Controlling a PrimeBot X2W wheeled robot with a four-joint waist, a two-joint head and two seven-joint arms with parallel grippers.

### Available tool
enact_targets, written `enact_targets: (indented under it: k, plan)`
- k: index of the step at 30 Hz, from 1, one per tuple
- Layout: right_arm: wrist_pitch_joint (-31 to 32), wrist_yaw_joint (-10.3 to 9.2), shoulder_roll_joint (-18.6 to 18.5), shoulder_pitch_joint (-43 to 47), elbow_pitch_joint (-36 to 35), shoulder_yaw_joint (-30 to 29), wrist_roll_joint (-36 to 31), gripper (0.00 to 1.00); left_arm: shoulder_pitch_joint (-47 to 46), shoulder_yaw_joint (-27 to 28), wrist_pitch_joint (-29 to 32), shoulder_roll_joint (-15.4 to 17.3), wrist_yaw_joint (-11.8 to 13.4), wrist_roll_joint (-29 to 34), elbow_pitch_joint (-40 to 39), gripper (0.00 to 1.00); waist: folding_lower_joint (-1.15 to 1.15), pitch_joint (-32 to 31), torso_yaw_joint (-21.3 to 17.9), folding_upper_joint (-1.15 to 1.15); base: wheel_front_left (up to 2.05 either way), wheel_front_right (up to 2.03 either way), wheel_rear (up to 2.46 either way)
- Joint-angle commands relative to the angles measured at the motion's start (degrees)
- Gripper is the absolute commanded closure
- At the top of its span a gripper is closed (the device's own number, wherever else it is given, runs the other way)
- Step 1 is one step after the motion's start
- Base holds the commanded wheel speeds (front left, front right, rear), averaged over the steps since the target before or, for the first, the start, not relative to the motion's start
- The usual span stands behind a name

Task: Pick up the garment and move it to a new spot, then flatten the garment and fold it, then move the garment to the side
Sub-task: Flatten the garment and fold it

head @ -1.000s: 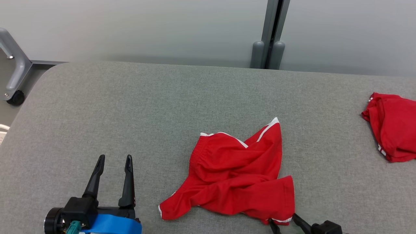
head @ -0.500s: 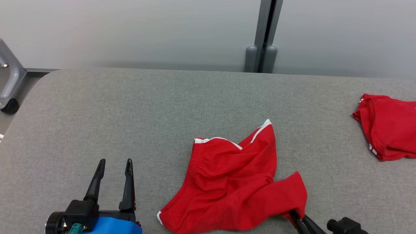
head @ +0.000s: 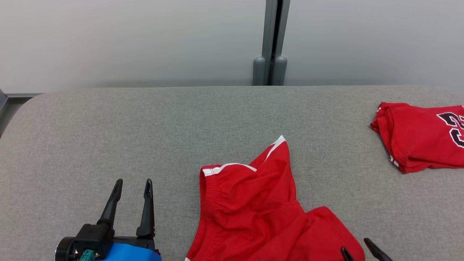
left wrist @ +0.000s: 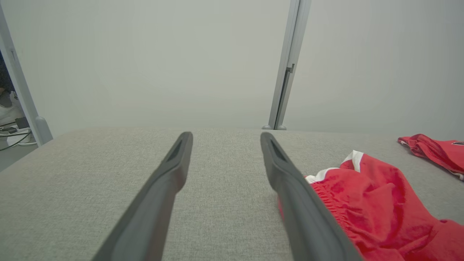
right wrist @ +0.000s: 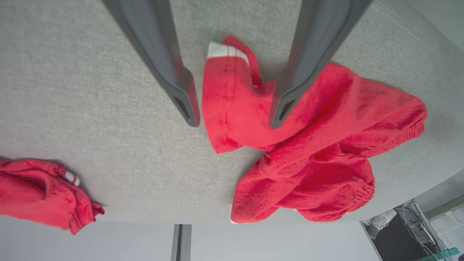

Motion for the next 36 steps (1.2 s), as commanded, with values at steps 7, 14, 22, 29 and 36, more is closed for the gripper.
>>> enact_targets:
  k: [7,14,22,29,36]
  plan:
    - [-1.66,0.01,4.11,-0.82,-7.57,-6.67,-2.75,0.00,0.82,0.31,-0.24,0.32,-0.15,0.55,-0.33,0.00,0.00,-0.39,-0.88,0.00,0.00,0.00,0.00]
    - [-1.74,0.01,12.63,-3.73,-12.21,-13.64,-7.14,0.00,1.04,0.89,-0.24,0.38,-0.15,1.03,-0.68,0.00,0.00,-0.44,-1.00,0.00,0.00,0.00,0.00]
    - [-1.75,0.02,15.64,-5.85,-10.70,-15.48,-9.13,0.00,1.15,0.48,-0.24,0.25,-0.16,1.23,-0.82,0.00,0.00,-0.49,-1.00,0.00,0.00,0.00,0.00]
    - [-1.74,0.02,15.81,-7.20,-8.84,-14.92,-9.19,0.00,-0.81,-3.37,-0.25,0.97,-0.16,0.48,0.26,0.00,0.00,0.31,-1.43,0.00,0.00,0.00,0.00]
    - [-1.75,0.02,15.82,-8.72,-7.29,-13.46,-8.79,0.00,-5.68,-11.82,-0.24,2.63,-0.15,-1.28,4.91,0.00,0.00,2.00,-2.98,0.00,0.00,0.00,0.00]
